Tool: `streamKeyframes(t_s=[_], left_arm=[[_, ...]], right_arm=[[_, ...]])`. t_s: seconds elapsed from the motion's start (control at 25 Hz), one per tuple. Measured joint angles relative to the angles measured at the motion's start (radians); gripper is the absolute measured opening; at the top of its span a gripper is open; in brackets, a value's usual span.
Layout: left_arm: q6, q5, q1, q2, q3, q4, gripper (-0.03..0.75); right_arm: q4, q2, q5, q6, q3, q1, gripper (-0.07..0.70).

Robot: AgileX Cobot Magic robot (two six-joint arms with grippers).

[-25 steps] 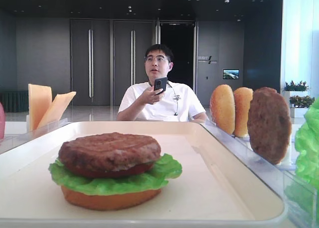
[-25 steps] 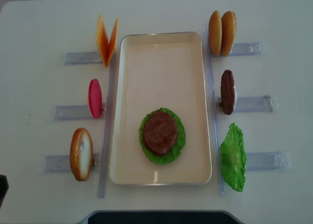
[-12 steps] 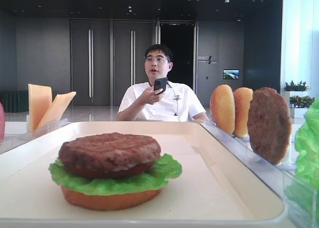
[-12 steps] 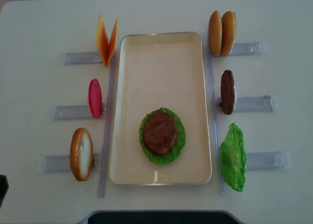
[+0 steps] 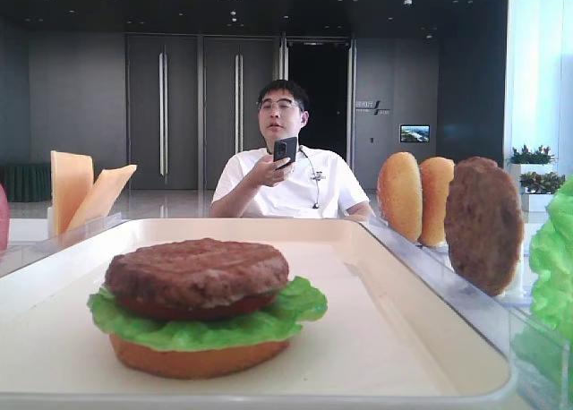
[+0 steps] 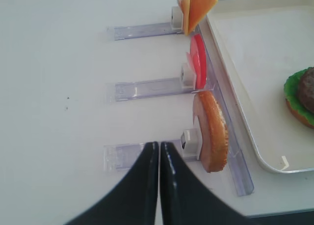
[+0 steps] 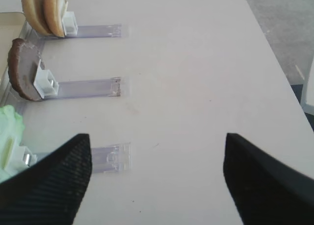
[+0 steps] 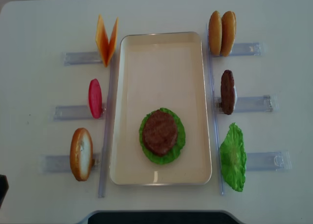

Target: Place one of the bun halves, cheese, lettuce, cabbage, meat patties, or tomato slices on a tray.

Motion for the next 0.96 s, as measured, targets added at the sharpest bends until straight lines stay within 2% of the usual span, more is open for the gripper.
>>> streamKeyframes(t_s=[0.96], left_arm=[[0.0, 0.0, 0.0, 0.0, 0.0, 0.0, -0.007]], right_arm=[[0.0, 0.0, -0.002, 0.0, 0.001, 0.0, 0.556]])
